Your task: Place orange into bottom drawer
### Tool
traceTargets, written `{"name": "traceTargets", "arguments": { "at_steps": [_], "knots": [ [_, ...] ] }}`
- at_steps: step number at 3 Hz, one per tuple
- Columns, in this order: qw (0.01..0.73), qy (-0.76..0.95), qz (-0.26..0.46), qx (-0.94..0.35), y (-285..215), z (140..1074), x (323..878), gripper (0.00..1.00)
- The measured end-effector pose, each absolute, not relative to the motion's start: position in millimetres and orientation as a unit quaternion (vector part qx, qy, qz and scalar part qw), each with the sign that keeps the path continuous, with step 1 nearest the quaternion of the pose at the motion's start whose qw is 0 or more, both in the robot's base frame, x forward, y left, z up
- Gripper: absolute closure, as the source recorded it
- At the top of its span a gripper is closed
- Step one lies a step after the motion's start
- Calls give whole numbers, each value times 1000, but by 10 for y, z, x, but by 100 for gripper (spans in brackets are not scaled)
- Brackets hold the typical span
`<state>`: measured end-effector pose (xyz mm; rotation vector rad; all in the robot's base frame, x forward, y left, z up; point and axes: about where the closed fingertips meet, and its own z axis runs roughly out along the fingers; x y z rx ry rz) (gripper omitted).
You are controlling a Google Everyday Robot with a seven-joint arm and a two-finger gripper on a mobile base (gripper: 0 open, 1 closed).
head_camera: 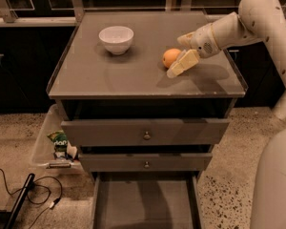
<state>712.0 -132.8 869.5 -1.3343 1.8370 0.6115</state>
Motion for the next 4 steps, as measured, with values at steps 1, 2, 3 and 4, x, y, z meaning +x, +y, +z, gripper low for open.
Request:
{"name": "traceTargets", "arguments": {
  "at_steps": [1, 2, 3, 4],
  "knots": [
    [385, 721, 240, -524, -1327, 8694, 7121, 19],
    [385, 721, 240, -524, -1326, 8694, 7121, 42],
    [385, 721, 240, -524, -1326, 8694, 7121, 65],
    [385, 721, 240, -524, -1326, 8694, 7121, 88]
  ]
}}
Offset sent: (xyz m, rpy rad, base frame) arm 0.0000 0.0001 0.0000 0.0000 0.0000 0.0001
